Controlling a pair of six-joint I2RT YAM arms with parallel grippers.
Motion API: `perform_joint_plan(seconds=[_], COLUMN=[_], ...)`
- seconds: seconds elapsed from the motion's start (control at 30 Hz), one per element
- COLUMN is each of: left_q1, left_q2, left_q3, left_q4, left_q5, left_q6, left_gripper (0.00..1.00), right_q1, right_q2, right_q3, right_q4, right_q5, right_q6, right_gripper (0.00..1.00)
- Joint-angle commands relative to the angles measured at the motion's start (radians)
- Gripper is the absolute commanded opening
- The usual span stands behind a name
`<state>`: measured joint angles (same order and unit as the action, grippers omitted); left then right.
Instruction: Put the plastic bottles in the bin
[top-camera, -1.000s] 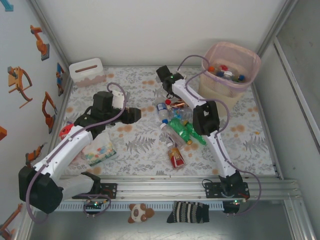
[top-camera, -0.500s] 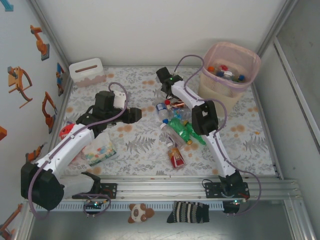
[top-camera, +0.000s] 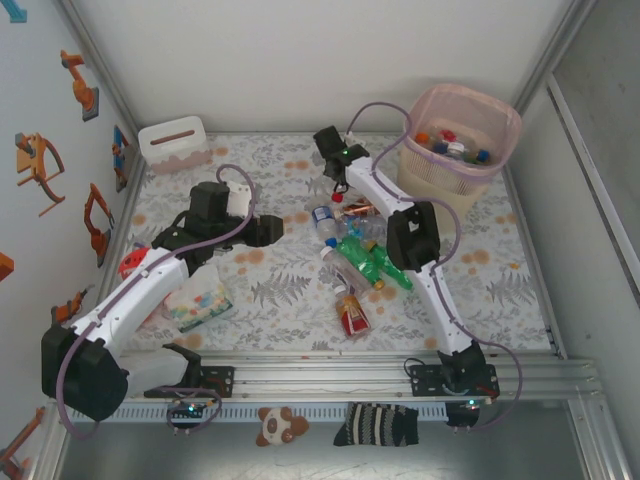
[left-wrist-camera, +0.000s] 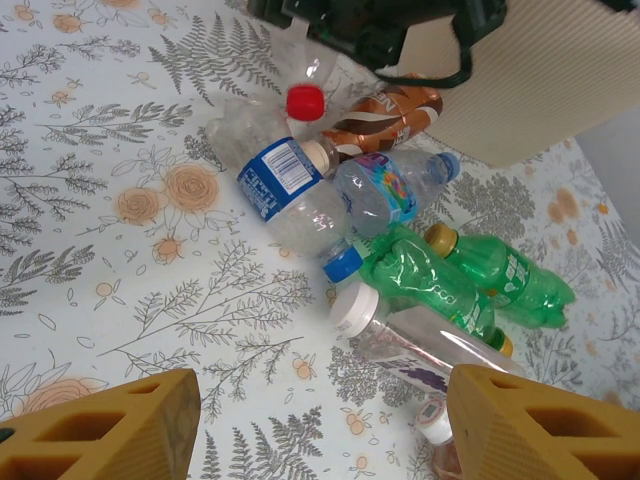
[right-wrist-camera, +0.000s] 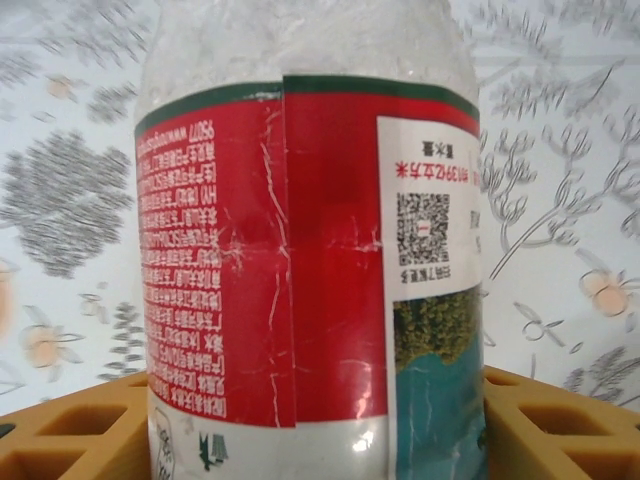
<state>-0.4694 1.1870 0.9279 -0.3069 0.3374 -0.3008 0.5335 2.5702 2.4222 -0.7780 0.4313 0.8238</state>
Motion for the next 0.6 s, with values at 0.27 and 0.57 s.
perform_joint_plan(seconds=[0.27, 0.57], left_q1=[0.005, 0.006], left_q2=[-0.042, -0.055], left_q3=[-0.006, -0.017], left_q4=[0.041, 0.081], left_q5=[0.018, 0.027], left_q6=[-0.031, -0.056], left_gripper=[0.66, 0.65], right_q1=[0.006, -0.001], right_q2=[-0.311, -0.488], right_q3=[-0.003, 0.012], right_q4=[0.002, -0.031], right_q5=[0.001, 0.030], right_q6=[-0.214, -0.354], right_gripper=[0.63, 0.63])
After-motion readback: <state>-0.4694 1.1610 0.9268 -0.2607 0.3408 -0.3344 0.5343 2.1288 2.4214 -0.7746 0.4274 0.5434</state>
